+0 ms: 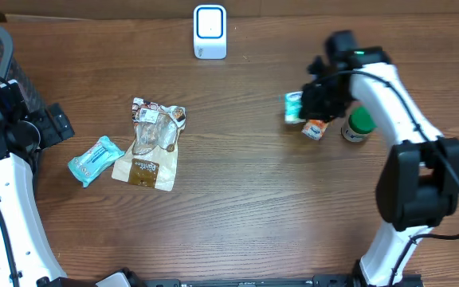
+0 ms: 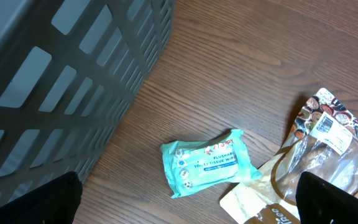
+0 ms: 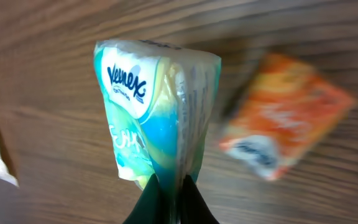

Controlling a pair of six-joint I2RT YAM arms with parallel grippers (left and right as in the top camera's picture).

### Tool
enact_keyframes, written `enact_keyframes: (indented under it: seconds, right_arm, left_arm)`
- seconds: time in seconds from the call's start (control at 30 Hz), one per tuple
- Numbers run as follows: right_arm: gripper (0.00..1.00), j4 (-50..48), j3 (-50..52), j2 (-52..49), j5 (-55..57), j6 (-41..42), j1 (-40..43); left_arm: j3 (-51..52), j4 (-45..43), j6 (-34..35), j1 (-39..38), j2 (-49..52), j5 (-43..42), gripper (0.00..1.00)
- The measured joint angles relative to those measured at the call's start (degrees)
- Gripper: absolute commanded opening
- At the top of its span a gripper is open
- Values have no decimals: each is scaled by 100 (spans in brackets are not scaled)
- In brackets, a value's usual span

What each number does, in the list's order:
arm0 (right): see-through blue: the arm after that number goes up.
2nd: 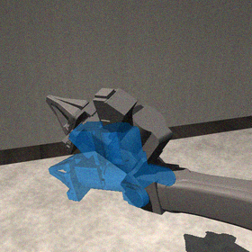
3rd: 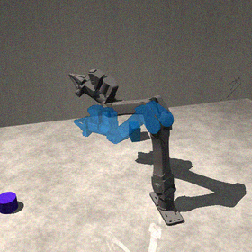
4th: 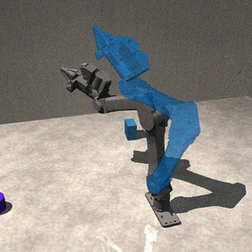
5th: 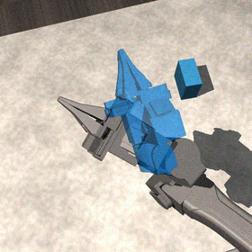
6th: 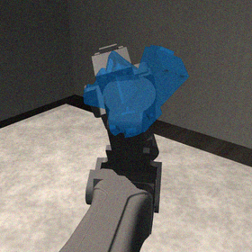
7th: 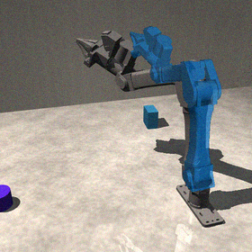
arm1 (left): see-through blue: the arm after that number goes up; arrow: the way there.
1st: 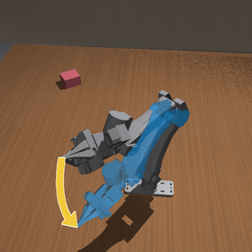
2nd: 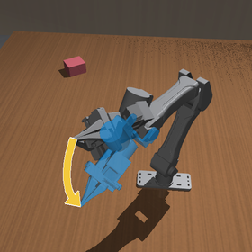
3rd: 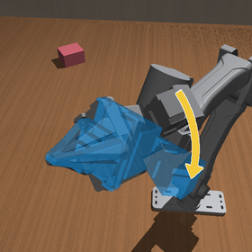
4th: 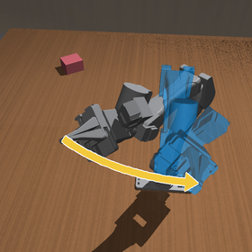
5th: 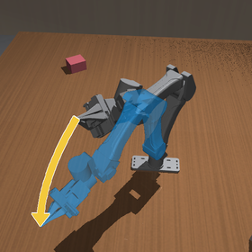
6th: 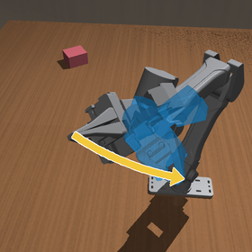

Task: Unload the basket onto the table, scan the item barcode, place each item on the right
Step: 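Carry the Kleenex pack right and place it near the jar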

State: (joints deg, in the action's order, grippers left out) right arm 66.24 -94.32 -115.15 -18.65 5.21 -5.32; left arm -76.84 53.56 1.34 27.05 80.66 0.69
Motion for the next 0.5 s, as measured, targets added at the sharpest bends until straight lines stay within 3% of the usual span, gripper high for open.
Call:
enact_keyframes:
  seconds: [0.17,0.5]
  right_arm:
    - [4,-181,238,0,-391,61,542]
    - [4,-55,402,0,138,153,470]
  left_arm:
    - [0,-2,0,0,0,0,99]
    - [0,-2,0,0,0,0,100]
